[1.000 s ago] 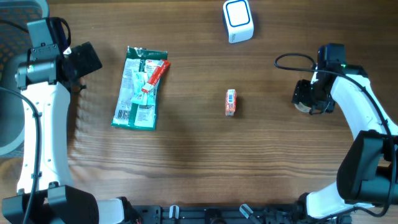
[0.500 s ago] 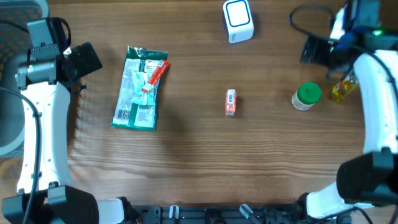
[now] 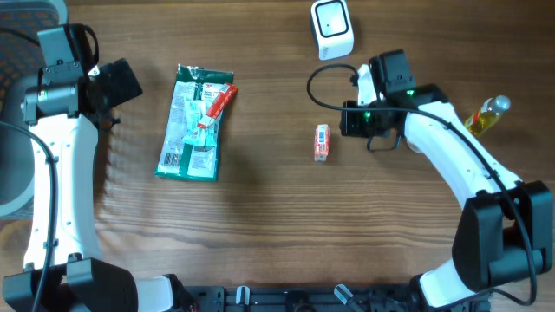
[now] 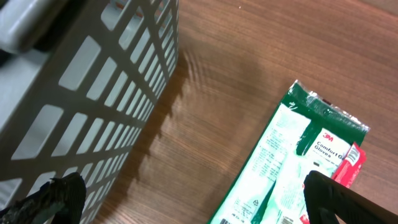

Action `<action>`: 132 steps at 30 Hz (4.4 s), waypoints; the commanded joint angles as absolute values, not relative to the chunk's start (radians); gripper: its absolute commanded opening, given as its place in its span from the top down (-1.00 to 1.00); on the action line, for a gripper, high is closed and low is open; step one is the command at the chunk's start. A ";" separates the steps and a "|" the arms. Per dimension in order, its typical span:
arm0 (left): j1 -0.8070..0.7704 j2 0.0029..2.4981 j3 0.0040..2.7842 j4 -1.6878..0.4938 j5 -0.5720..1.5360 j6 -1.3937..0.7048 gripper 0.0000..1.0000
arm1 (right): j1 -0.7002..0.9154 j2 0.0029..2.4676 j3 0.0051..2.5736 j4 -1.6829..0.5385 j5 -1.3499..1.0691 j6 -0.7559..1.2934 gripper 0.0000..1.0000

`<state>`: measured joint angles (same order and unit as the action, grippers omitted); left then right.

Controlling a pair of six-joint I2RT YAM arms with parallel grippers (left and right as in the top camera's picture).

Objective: Scan the item barcode
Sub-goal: 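Move the right gripper to the Kleenex pack and grasp it, then lift the Kleenex pack and carry it to the scanner, then hold the Kleenex pack before the scanner window with the right gripper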

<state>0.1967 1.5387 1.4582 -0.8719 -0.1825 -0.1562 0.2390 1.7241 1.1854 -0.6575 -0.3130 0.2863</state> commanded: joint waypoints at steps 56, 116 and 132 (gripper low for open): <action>0.205 1.526 1.471 -0.868 -0.191 -0.165 -1.00 | 0.401 1.879 0.944 -0.191 -0.340 0.552 0.90; 0.205 1.526 1.471 -0.868 -0.191 -0.165 -1.00 | 0.357 2.359 1.922 -0.165 0.453 -0.708 0.91; 0.205 1.526 1.471 -0.868 -0.191 -0.165 -1.00 | 0.358 2.119 1.922 -0.394 0.472 -0.521 0.91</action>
<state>0.1967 1.5387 1.4582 -0.8719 -0.1825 -0.1562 0.3565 2.2803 1.9125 -0.3218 0.4553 -0.6479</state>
